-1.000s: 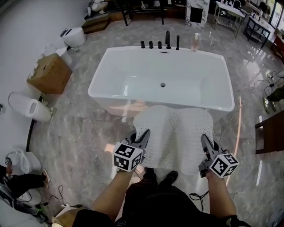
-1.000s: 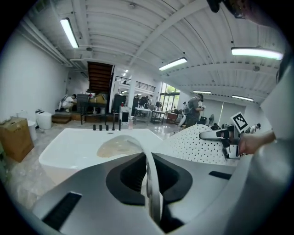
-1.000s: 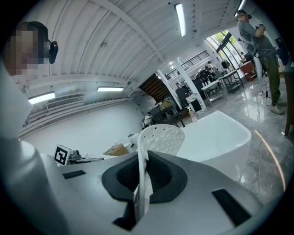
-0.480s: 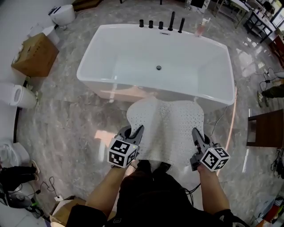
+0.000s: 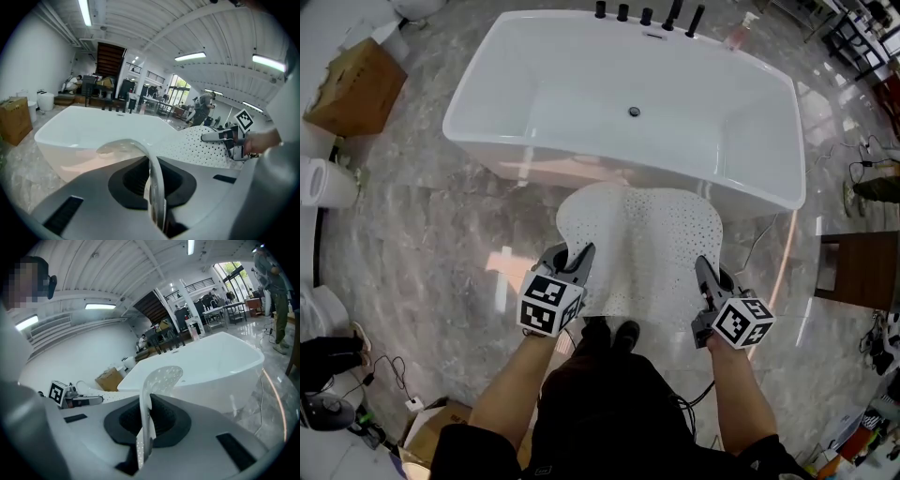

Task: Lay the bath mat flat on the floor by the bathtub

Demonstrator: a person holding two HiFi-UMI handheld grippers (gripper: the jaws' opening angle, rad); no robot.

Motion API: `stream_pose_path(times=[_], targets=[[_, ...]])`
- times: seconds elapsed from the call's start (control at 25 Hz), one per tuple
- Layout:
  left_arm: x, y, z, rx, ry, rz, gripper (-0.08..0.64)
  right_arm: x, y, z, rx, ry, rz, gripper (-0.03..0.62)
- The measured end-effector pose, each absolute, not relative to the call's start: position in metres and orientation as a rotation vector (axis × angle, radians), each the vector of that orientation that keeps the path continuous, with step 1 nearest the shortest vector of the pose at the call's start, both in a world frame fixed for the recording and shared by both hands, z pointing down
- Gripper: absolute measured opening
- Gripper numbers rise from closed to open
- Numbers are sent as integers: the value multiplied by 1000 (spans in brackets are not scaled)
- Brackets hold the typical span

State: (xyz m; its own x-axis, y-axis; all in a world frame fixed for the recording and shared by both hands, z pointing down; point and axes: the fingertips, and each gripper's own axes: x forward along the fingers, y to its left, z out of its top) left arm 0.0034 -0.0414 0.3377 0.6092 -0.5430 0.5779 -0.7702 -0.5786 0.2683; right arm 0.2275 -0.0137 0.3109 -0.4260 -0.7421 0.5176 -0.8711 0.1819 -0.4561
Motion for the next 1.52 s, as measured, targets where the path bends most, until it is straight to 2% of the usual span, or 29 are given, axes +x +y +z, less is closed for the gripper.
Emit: stream_pose_path(times=[0.36,0.8,1.16,1.52], targets=[[2,-55,417,2307,-1047,703,21,224,-30,406,1490,-2261,1124,21],[-5,-73,561,2220,-1038,766,21,206,-51,547,1400,-2218,1162,21],[-10,-98,684,2115,-1029,790,21,209,-71,670,1360,-2134,1133,21],[-2,-109,761,2077,-915,948,21,229,-76,762,1314,-2028,1186,21]])
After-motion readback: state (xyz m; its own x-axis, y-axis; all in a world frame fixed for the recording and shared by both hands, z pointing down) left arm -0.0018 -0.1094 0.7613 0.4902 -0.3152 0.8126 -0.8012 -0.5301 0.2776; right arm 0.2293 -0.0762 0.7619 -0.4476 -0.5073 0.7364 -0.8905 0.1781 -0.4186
